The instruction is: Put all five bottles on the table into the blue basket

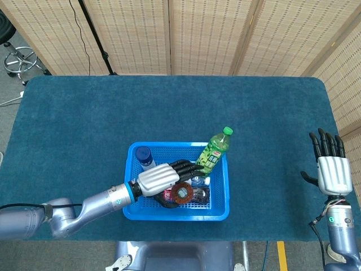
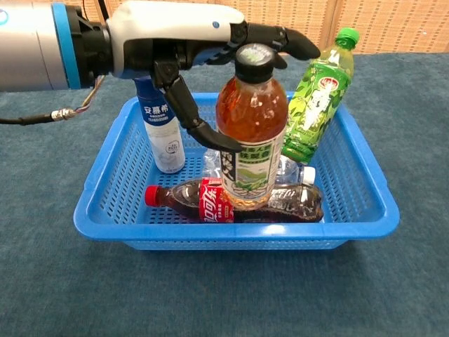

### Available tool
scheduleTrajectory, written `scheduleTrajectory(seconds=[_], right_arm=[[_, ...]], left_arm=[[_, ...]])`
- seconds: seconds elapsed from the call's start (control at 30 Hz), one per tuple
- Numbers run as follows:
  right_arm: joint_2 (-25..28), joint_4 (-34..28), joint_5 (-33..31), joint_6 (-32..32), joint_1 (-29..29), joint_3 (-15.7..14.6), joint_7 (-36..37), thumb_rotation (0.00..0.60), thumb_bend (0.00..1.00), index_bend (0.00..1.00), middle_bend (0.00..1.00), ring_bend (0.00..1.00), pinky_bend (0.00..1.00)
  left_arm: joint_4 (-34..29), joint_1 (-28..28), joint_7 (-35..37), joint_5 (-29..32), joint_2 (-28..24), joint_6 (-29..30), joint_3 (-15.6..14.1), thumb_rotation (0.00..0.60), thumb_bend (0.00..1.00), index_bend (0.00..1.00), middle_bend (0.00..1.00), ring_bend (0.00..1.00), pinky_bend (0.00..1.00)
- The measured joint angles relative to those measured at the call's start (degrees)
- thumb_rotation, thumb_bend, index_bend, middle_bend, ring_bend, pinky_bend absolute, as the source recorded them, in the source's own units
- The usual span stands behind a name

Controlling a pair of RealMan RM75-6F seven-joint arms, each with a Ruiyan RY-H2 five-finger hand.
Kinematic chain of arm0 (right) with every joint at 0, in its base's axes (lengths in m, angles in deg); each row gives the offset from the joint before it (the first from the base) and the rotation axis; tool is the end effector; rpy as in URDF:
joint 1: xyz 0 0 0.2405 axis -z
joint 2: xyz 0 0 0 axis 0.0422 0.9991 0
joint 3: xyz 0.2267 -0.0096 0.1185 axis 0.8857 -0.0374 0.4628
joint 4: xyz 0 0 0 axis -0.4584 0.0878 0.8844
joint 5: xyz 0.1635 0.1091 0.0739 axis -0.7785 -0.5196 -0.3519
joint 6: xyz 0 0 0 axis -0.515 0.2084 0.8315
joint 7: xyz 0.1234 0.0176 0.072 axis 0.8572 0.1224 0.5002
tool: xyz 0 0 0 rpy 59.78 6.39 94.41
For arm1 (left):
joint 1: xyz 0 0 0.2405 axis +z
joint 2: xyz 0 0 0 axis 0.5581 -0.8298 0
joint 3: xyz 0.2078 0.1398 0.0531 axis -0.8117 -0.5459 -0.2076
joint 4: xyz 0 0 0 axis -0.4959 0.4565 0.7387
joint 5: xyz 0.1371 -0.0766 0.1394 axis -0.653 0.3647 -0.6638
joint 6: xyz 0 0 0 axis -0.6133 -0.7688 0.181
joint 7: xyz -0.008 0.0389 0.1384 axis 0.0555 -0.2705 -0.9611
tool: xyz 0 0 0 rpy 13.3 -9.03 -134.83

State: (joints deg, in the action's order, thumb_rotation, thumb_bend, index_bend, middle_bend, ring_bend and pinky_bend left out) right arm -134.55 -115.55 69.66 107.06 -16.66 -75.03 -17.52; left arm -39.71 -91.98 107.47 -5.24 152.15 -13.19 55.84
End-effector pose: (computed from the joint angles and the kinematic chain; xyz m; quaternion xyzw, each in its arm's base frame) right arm -0.3062 -0.2631 0.1550 0.5792 -0.3019 0.3871 0.6507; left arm -0.0210 0.2979 0.0164 -0.8035 -0.3917 -0.4445 0.0583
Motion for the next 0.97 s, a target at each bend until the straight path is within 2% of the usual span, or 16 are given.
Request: scheduleTrajectory(seconds=[0.3,0.43,0.53,0.7,0.83,0.97], right_arm=[[0.2,-0.1,0.3,0.4,0.2,0.0,-0.1,0.6,0.0,0.0,0.0,0.0,0.0],[0.6,-0.4,0.8,0.9,0.4,-0.1,-0.1,0.6,0.0,0.0,0.0,0.0,0.0],[1.1,-0.7,1.1,1.3,0.6,-0.1,-0.1,0.6,0.0,0.0,0.0,0.0,0.0],[1.4,-1.3,1.5,2.2,0.9,-0.2,-0.9,0.6,0.0,0.0,0.0,0.0,0.0],[1.5,-1.8,2.2,2.8,1.1,-0.4,-2.1,0.6,0.0,0.0,0.0,0.0,0.0],[1.7,-2.8,2.6,2.3,1.1,-1.2,-4.5,0.6,0.0,0.0,0.0,0.0,0.0]], left_arm=[[-3.9,4.7,-1.6,-0.8,-7.0,11.0,2.6,0.6,0.23,0.0,0.0,0.0,0.0],[-5.4,7.8,-6.9,1.0,-10.3,14.5,3.1,0.6,0.23,0.0,0.0,0.0,0.0],[-6.6,11.6,-13.9,3.8,-13.0,17.9,2.8,0.6,0.23,0.0,0.0,0.0,0.0],[-7.9,21.2,-24.2,9.4,-17.2,26.5,0.9,0.6,0.23,0.0,0.0,0.0,0.0],[-7.1,29.4,-26.6,13.2,-18.3,33.7,-2.1,0.6,0.23,0.0,0.0,0.0,0.0],[-3.6,38.9,-26.4,18.1,-16.4,39.2,-5.6,0.6,0.23,0.0,0.0,0.0,0.0]])
